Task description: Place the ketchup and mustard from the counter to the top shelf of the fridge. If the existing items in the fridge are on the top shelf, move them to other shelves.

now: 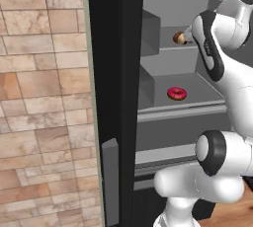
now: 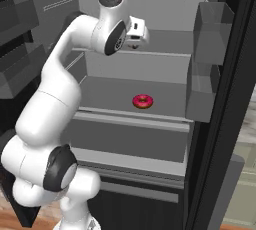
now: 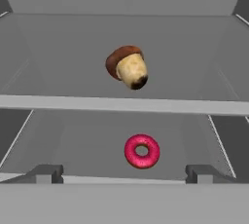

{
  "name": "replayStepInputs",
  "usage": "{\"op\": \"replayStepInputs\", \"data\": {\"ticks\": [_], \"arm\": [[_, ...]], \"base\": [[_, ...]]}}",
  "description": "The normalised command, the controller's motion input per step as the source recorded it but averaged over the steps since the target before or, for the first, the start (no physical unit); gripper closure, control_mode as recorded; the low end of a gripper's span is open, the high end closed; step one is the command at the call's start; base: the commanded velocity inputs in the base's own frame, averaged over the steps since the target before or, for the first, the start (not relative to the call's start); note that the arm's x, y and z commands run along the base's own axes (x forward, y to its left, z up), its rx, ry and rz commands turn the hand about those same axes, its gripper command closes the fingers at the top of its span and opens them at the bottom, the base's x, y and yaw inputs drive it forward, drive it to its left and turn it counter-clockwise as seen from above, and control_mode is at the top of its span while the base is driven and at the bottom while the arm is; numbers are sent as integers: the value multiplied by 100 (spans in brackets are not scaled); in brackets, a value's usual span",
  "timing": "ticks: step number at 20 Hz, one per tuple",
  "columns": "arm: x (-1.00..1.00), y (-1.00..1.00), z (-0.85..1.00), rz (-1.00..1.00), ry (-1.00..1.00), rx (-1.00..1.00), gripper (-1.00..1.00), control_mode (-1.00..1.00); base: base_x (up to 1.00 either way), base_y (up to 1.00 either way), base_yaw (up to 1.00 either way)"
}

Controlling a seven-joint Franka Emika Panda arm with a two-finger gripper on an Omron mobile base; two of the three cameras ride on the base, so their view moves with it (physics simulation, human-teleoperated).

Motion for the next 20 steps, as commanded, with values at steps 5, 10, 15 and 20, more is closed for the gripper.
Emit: {"op": "replayStepInputs", "data": {"ticks": [5, 10, 15, 20], "arm": [[71, 0, -12, 4, 9, 0, -100, -100], [69, 0, -14, 4, 11, 0, -100, -100], [62, 0, -11, 4, 9, 0, -100, -100], [61, 0, -13, 3, 10, 0, -100, -100]], "base": [[0, 0, 0], [0, 0, 0], [0, 0, 0], [0, 0, 0]]}}
